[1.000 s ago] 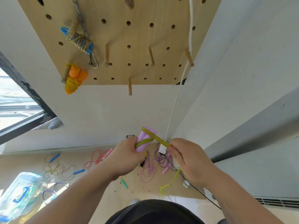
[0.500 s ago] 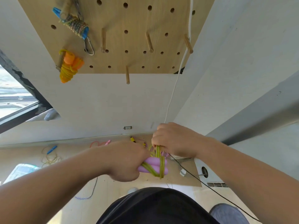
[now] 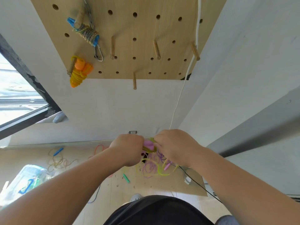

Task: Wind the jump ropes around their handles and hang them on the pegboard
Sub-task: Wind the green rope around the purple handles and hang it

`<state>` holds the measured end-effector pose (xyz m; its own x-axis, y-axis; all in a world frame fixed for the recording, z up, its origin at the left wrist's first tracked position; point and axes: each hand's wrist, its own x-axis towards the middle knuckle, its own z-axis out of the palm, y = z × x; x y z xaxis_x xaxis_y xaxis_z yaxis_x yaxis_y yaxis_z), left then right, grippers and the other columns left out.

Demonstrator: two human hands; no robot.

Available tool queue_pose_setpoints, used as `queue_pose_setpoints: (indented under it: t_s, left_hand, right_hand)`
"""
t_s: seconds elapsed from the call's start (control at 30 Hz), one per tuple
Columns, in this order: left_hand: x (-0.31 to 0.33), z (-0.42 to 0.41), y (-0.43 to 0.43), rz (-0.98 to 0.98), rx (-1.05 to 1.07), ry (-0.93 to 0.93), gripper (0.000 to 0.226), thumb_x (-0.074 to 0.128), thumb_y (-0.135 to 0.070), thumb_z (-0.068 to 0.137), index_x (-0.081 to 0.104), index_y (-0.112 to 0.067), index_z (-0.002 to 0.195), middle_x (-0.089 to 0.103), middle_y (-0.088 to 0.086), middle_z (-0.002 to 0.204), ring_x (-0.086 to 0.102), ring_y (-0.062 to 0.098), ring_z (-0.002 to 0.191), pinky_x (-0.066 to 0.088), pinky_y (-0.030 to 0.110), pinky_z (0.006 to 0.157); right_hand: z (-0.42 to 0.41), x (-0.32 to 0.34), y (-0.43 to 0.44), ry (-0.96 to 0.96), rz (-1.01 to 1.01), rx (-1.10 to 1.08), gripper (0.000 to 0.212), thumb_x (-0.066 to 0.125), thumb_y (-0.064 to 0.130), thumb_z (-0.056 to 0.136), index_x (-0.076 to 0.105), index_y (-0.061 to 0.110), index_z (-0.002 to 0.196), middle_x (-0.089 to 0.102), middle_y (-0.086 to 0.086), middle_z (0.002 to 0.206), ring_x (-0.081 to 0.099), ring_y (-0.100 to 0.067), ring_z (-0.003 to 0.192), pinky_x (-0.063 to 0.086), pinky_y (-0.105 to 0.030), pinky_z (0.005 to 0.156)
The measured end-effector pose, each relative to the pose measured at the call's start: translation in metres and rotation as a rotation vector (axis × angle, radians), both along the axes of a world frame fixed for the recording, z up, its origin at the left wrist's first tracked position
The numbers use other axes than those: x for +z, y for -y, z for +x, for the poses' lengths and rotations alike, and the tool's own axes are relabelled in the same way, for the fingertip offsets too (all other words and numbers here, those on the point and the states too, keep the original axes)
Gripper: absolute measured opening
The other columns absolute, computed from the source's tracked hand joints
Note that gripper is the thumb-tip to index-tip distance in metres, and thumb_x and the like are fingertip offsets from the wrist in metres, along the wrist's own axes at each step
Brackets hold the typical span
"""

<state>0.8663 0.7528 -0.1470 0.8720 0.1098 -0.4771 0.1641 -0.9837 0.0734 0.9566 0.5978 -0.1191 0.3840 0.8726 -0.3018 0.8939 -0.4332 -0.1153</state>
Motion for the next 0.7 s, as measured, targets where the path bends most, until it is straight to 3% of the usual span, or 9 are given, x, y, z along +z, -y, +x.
queue_pose_setpoints:
  t_s: [0.07, 0.17, 0.27, 0.37, 0.5, 0.57, 0.7]
  left_hand:
    - [-0.001, 0.003, 0.000, -0.082, 0.106, 0.066, 0.010, 0.049, -0.022, 0.093, 0.048, -0.022, 0.103, 0.064, 0.003, 0.115, 0.063, 0.027, 0.105, 0.045, 0.032, 0.076]
    - [-0.003, 0.005, 0.004, -0.240, 0.215, 0.110, 0.009, 0.049, -0.030, 0.097, 0.046, -0.022, 0.098, 0.062, 0.005, 0.115, 0.062, 0.030, 0.108, 0.050, 0.036, 0.083]
    - [-0.004, 0.008, 0.009, -0.386, 0.279, 0.161, 0.015, 0.050, -0.029, 0.094, 0.041, -0.025, 0.083, 0.059, 0.003, 0.099, 0.062, 0.030, 0.101, 0.052, 0.037, 0.083]
    - [-0.007, 0.013, 0.013, -0.502, 0.337, 0.186, 0.010, 0.049, -0.025, 0.087, 0.043, -0.024, 0.079, 0.060, 0.001, 0.090, 0.063, 0.029, 0.093, 0.053, 0.037, 0.078]
    - [-0.011, 0.020, 0.014, -0.504, 0.337, 0.184, 0.010, 0.049, -0.025, 0.085, 0.042, -0.025, 0.079, 0.059, 0.001, 0.089, 0.062, 0.030, 0.091, 0.054, 0.037, 0.076]
    - [-0.015, 0.022, 0.014, -0.448, 0.320, 0.180, 0.013, 0.050, -0.027, 0.091, 0.042, -0.025, 0.081, 0.059, 0.001, 0.094, 0.062, 0.029, 0.092, 0.054, 0.038, 0.080]
    - [-0.014, 0.027, 0.016, -0.257, 0.253, 0.235, 0.007, 0.050, -0.019, 0.090, 0.045, -0.020, 0.093, 0.062, 0.003, 0.102, 0.063, 0.029, 0.095, 0.050, 0.035, 0.074]
  right_hand:
    - [-0.004, -0.010, 0.008, 0.034, 0.162, -0.043, 0.025, 0.040, 0.027, 0.103, 0.063, 0.016, 0.103, 0.055, -0.001, 0.086, 0.060, -0.029, 0.080, 0.052, -0.045, 0.068]
    - [-0.013, -0.022, 0.020, 0.104, 0.393, -0.136, 0.044, 0.032, 0.038, 0.101, 0.068, 0.020, 0.120, 0.052, 0.003, 0.077, 0.057, -0.023, 0.068, 0.046, -0.034, 0.054]
    - [-0.020, -0.025, 0.028, 0.099, 0.611, -0.208, 0.039, 0.043, 0.034, 0.099, 0.073, 0.016, 0.118, 0.054, 0.005, 0.076, 0.054, -0.018, 0.066, 0.047, -0.033, 0.051]
    - [-0.023, -0.018, 0.030, 0.135, 0.742, -0.234, 0.035, 0.048, 0.031, 0.100, 0.074, 0.013, 0.115, 0.049, 0.006, 0.074, 0.048, -0.015, 0.065, 0.045, -0.033, 0.051]
    - [-0.022, -0.017, 0.029, 0.237, 0.711, -0.215, 0.030, 0.051, 0.025, 0.098, 0.075, 0.010, 0.111, 0.052, 0.003, 0.076, 0.050, -0.018, 0.068, 0.045, -0.030, 0.056]
    - [-0.020, -0.024, 0.030, 0.302, 0.646, -0.187, 0.022, 0.066, 0.017, 0.091, 0.075, 0.010, 0.109, 0.054, 0.003, 0.077, 0.051, -0.018, 0.070, 0.046, -0.028, 0.059]
    - [-0.021, -0.026, 0.029, 0.328, 0.560, -0.164, 0.042, 0.088, 0.009, 0.071, 0.075, 0.008, 0.110, 0.058, 0.002, 0.079, 0.055, -0.018, 0.070, 0.044, -0.024, 0.062]
